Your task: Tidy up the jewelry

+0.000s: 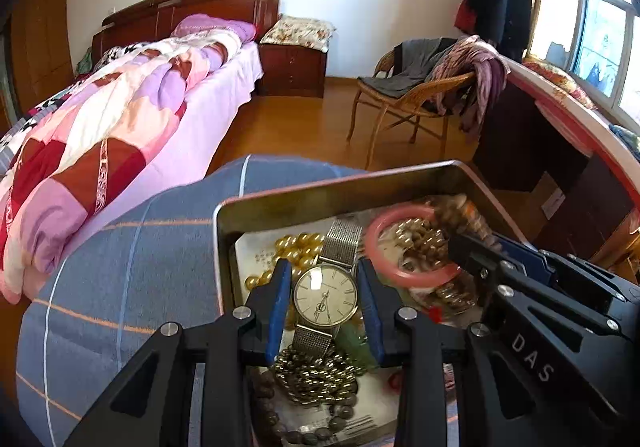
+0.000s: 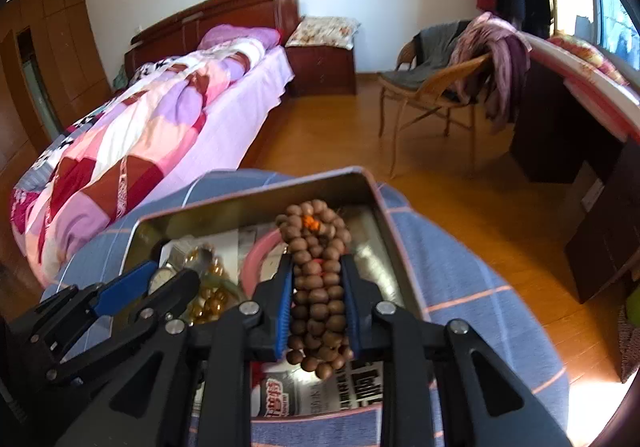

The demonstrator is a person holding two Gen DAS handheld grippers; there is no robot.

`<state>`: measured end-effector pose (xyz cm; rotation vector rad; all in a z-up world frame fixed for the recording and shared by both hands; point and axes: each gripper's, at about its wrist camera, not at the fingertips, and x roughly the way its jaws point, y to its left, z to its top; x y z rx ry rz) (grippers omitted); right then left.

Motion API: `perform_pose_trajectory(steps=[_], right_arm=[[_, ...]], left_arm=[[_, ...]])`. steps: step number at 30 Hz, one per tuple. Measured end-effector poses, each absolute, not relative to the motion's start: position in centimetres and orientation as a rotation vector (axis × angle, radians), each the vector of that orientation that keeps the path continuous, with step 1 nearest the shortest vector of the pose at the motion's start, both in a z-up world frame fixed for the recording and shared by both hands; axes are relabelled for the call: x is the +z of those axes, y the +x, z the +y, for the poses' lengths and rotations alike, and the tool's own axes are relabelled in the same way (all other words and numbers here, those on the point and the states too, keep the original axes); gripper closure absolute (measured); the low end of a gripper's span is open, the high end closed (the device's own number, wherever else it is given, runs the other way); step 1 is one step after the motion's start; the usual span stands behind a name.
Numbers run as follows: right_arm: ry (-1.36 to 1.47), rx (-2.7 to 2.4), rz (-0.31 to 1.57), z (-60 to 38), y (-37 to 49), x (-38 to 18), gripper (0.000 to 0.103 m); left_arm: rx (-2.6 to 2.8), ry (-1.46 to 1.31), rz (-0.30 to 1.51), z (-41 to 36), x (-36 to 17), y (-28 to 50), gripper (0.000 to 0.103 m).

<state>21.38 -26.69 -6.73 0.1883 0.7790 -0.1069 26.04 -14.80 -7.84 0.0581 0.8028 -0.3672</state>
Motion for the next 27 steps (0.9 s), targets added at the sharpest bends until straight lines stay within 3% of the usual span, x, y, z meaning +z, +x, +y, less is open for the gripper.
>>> perform_pose_trajectory(steps=[4, 8, 12, 13, 18, 27], right_arm=[[0.195, -0.134, 0.828, -27.4, 21.6, -7.9, 0.046], [0.247, -0.100, 0.809, -28.1, 20.4, -7.7, 0.042], [0.297, -0.089, 0.736, -28.3, 18.2, -6.6, 0.020], [0.303, -0.085, 0.703, -28.3, 17.5, -6.1, 0.018], [0.333, -0.098, 0.628, -28.0, 15.7, -4.4, 0.017], [0.340, -0.148, 0.641, -27.1, 12.4, -3.8, 0.009]], left_arm=[[-0.337, 0.078, 0.806, -14.7, -8.1, 26.0, 0.069], [-0.318, 0.103, 0.816, -14.9, -8.1, 25.6, 0.067], [-0.363, 0.089, 0.846, -15.0, -7.5, 25.0, 0.044], [-0.369, 0.092, 0.838, -15.0, -7.2, 24.8, 0.036], [-0.369, 0.095, 0.792, -14.5, -5.6, 22.8, 0.027], [-0.274, 0.139, 0.797, -12.0, -4.9, 18.0, 0.026]])
